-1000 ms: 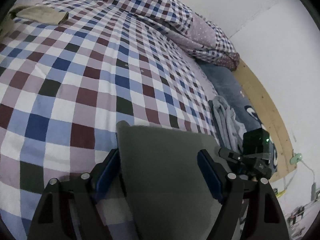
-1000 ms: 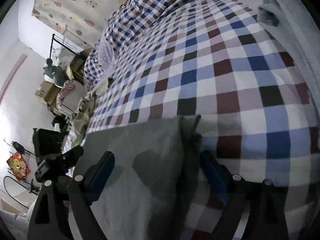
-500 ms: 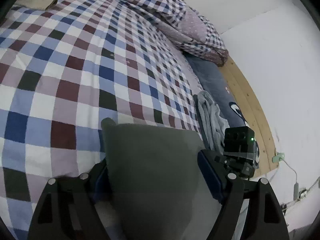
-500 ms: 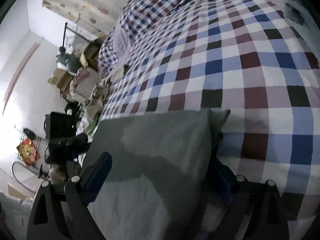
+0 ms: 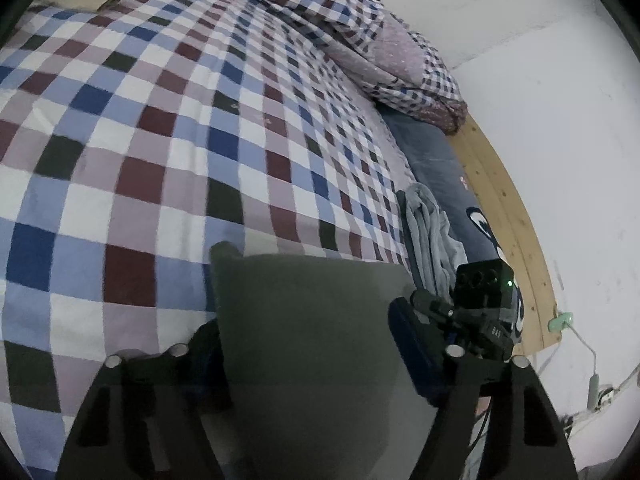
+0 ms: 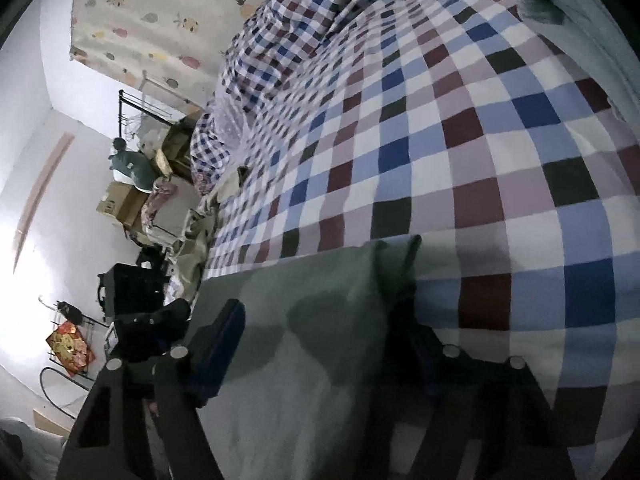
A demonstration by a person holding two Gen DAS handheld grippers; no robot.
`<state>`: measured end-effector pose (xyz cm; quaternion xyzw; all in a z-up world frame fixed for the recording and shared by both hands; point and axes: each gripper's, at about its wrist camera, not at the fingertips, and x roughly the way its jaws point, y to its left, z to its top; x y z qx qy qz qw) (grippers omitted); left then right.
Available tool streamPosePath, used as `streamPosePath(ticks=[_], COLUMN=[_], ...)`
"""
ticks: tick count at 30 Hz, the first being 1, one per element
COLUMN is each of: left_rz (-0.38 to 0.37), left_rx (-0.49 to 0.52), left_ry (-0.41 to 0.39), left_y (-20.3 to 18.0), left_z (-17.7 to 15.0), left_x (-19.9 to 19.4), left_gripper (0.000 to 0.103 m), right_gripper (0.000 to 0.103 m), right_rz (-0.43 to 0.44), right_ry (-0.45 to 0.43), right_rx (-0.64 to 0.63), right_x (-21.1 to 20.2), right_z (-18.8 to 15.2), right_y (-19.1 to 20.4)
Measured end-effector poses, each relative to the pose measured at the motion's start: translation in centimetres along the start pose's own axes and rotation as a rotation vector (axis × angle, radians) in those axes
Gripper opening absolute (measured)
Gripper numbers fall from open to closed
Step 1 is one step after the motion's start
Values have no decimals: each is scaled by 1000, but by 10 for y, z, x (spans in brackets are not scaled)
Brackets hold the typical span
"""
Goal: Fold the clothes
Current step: 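Close both grippers on the edge of the folded dark green sweatshirt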
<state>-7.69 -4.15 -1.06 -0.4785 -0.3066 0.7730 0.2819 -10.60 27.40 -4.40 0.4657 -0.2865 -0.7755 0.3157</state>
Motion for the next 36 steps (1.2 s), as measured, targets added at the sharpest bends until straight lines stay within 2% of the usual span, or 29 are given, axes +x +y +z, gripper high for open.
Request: streamPosePath(ticks=[1,2,3,5,11,20,21,23,24,26,31,36], left_rz=[10,20,25,19,28,47,49,51,51,53,57,92], left_rx=[-14,-27,-42,-58,-46,-23,-22,-19,-16,-7,44,197], left_ry=[-2,-4,-5,-8,-12,-11,-16,-24,-28,-33,-79,-174], left_y=[3,6,10,14,11,7,7,6,6,4,-11,-49], left_z=[0,1,1,1,-1,-1,-1,-2,-2,-2,-4,-13], left_x=[-1,-2,-3,-3,-3,0,0,-1,-1,-2,-13,-33], left_gripper=[61,49,43,40,38,38,35,30,27,25,21,20], right_gripper=[71,69,69,67,56,54,52,36,34,28,26,23], right_rz=[-8,-16,-23,-28,-44,-64,-69,-79,-84,-108,-210,-309], right_ry=[3,5,6,2,-5,3,1,-8,-11,-16,-42,-94], right_rx=[-2,-5,-6,-3,4,6,4,1,-5,-37,-142,-261], right_x=[1,1,2,2,2,5,4,2,2,2,-3,-16], right_z=[0,0,1,1,1,0,0,0,0,-1,-3,-10], right_y=[0,0,0,-1,-3,-4,-3,-3,-2,5,30,65])
